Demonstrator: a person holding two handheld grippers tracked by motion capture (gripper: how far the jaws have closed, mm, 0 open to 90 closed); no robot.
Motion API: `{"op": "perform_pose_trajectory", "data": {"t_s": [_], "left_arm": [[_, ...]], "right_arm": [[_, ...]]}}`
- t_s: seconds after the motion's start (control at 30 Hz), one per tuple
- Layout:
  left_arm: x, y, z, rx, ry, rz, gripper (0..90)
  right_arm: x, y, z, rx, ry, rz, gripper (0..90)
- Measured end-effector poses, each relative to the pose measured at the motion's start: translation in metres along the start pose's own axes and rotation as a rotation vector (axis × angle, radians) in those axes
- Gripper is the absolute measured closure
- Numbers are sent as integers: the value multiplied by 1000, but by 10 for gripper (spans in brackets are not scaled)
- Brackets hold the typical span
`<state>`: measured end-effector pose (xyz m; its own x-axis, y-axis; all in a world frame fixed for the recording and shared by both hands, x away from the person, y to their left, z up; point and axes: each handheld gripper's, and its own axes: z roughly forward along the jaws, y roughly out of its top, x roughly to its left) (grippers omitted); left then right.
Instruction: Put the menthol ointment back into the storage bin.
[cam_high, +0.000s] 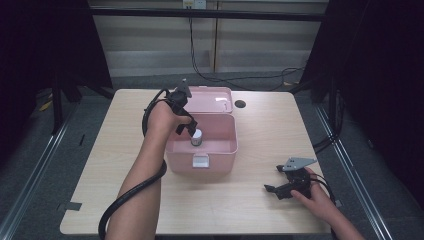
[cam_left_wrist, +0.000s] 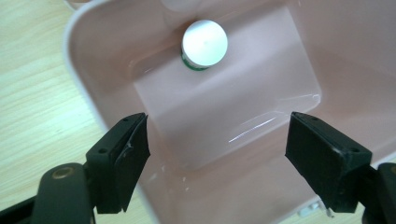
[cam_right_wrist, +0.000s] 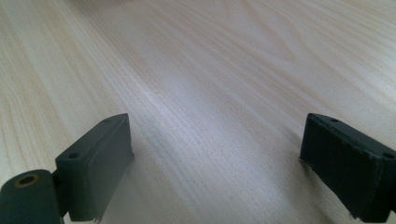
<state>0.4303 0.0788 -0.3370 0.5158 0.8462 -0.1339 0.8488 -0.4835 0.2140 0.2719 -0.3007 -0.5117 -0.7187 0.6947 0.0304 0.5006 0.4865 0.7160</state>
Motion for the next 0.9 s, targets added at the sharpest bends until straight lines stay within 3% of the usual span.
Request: {"op": "perform_pose_trajectory", "data": {"t_s": [0.3, 0.9], "left_arm": [[9, -8, -12, 3, 12, 3, 212], [35, -37, -38, -48, 20, -21, 210]], "right_arm": [[0, 0, 0, 0, 0, 0, 86], [0, 0, 0, 0, 0, 1, 86]]}}
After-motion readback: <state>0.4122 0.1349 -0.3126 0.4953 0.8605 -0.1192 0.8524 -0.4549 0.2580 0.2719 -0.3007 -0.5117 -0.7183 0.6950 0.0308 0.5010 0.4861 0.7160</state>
